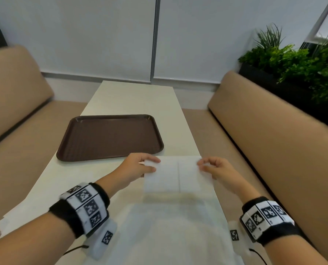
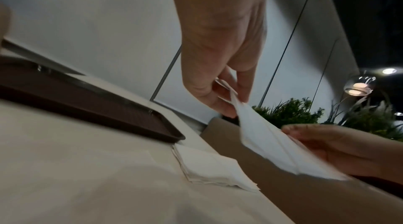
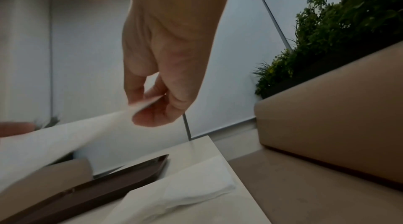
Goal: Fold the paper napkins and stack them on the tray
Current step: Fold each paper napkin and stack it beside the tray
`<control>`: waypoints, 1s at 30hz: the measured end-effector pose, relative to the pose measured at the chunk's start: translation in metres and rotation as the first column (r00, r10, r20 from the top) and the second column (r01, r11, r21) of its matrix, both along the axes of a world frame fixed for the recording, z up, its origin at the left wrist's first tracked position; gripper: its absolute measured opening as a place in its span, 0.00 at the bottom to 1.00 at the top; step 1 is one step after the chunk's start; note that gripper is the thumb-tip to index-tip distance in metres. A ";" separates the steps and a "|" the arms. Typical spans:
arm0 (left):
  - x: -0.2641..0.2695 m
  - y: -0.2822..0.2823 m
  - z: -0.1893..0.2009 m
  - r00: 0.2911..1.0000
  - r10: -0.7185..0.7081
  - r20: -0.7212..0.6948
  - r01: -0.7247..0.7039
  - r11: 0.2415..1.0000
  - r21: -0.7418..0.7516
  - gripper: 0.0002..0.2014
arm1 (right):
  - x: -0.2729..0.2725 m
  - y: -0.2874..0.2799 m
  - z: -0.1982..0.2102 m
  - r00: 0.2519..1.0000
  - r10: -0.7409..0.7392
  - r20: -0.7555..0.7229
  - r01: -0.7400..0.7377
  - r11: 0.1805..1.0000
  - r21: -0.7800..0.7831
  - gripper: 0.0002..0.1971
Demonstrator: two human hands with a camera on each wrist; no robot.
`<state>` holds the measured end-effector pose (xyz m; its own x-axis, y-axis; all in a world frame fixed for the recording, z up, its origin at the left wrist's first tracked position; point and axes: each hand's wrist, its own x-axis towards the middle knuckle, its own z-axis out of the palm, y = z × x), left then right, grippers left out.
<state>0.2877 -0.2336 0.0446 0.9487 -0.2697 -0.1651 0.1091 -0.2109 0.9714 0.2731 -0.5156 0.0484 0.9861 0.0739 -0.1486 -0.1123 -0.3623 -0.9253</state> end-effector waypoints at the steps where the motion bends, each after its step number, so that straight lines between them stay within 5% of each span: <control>1: 0.014 -0.008 -0.006 0.999 0.027 -0.020 -0.027 0.999 -0.035 0.13 | 0.016 -0.004 -0.005 1.000 -0.020 -0.019 0.020 1.000 -0.011 0.07; 3: 0.042 -0.022 -0.018 0.997 0.076 -0.031 -0.077 0.996 -0.051 0.14 | 0.046 -0.011 -0.017 0.997 -0.063 -0.045 0.062 0.997 -0.037 0.11; 8: 0.086 -0.044 -0.060 0.993 0.115 -0.002 -0.113 0.976 0.186 0.12 | 0.087 -0.009 -0.047 0.987 -0.158 -0.010 0.151 0.957 -0.248 0.10; 18: 0.108 -0.064 -0.106 0.994 0.050 0.093 -0.090 0.861 0.500 0.23 | 0.101 -0.007 -0.098 0.998 -0.057 0.026 0.060 0.744 -0.666 0.20; 20: 0.108 -0.065 -0.109 0.996 0.002 0.092 -0.058 0.787 0.615 0.26 | 0.100 -0.004 -0.102 0.996 -0.042 0.074 0.084 0.623 -0.777 0.19; 23: 0.103 -0.065 -0.109 0.993 -0.099 0.058 0.016 0.621 0.784 0.26 | 0.097 0.004 -0.100 0.995 0.003 0.096 0.090 0.324 -0.942 0.18; 26: 0.099 -0.064 -0.102 0.987 -0.156 0.027 0.059 0.526 0.849 0.26 | 0.094 0.015 -0.097 1.000 -0.008 0.001 0.003 0.261 -0.965 0.19; 28: 0.094 -0.061 -0.090 0.986 -0.165 0.017 0.081 0.569 0.818 0.27 | 0.090 0.020 -0.086 0.997 -0.034 -0.062 -0.050 0.288 -0.956 0.19; 30: 0.083 -0.050 -0.070 0.987 -0.158 0.032 0.091 0.710 0.698 0.23 | 0.082 0.023 -0.067 0.997 -0.019 -0.081 -0.069 0.354 -0.933 0.22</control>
<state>0.3703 -0.2835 -0.0253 0.9336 -0.2282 -0.2762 -0.0405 -0.8332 0.5514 0.3552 -0.4923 -0.0189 0.9708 -0.1311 -0.2007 -0.1294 -0.9914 0.0214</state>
